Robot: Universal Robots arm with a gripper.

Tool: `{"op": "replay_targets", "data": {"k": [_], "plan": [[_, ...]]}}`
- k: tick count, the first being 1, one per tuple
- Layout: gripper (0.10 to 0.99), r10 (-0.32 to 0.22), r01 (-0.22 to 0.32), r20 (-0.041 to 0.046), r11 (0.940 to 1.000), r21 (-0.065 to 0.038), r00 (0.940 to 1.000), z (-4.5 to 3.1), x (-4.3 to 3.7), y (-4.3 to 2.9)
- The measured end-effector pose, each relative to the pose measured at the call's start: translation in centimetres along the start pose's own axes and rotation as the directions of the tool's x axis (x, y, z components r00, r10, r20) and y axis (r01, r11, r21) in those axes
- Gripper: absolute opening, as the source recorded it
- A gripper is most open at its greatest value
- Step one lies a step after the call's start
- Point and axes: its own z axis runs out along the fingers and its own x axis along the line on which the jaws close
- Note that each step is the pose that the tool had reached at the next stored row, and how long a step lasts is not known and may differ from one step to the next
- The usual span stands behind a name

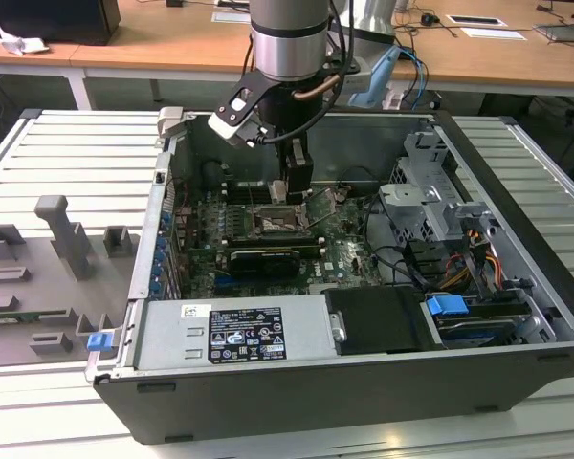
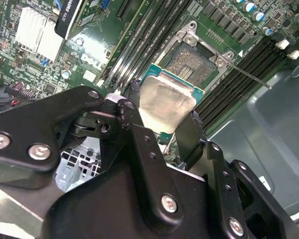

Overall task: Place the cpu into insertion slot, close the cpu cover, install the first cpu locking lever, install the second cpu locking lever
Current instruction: 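Place the cpu into insertion slot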

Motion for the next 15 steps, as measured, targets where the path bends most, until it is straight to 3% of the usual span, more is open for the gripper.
{"op": "replay_targets", "data": {"k": [15], "plan": [[0.529, 0.0, 0.0, -0.0002, 1.0, 0.0, 1.0, 0.72, 0.26, -0.04]]}}
